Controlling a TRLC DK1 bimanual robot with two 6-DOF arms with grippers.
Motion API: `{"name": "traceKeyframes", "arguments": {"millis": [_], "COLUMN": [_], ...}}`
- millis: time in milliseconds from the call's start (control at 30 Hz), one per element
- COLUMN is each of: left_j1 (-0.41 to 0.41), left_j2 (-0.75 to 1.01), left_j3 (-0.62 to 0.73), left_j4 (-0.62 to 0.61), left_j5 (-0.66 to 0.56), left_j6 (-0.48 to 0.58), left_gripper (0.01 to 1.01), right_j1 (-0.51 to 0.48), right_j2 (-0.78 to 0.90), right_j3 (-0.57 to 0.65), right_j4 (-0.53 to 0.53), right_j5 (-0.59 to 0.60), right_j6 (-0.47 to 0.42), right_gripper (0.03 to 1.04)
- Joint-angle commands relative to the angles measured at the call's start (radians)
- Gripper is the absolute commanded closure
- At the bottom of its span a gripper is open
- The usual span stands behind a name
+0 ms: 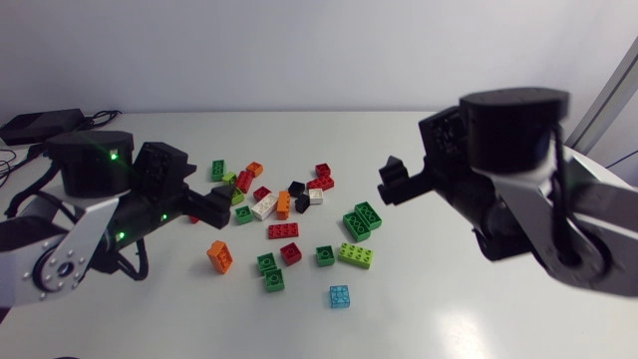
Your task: Disassemble duplo
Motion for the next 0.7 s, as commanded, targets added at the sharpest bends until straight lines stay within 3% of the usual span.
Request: {"name": "traceKeyframes", "arguments": {"millis": [0, 133, 333, 433, 533, 600, 667], "left_j1": [-0.083, -0.112, -0.092, -0.057, -0.005, 0.017, 0.015], "left_j2": [-0.123, -0.249, -0.419, -0.500, -0.550, -0.577, -0.625], "left_j3": [-0.070, -0.124, -0.283, -0.321, -0.317, -0.323, -0.334], "left_j4": [-0.030, -0.077, -0.011, -0.014, -0.068, -0.090, -0.120], "left_j5": [-0.035, -0.052, -0.053, -0.053, -0.015, 0.004, 0.007], "left_j6": [-0.007, -0.010, 0.010, 0.009, -0.011, -0.014, -0.014], "left_gripper": [0.049, 0.049, 0.049, 0.049, 0.049, 0.049, 0.049], "right_j1": [0.032, 0.020, 0.004, -0.030, -0.062, -0.100, -0.178], "right_j2": [-0.151, -0.261, -0.496, -0.666, -0.734, -0.734, -0.738], "right_j3": [-0.121, -0.173, -0.359, -0.433, -0.477, -0.520, -0.609], "right_j4": [0.059, 0.032, 0.036, 0.030, 0.029, 0.055, 0.182], "right_j5": [0.005, -0.007, -0.058, -0.063, -0.070, -0.095, -0.179], "right_j6": [-0.040, -0.069, -0.115, -0.118, -0.132, -0.129, -0.158], "right_gripper": [0.07, 0.07, 0.07, 0.07, 0.07, 0.07, 0.07]}}
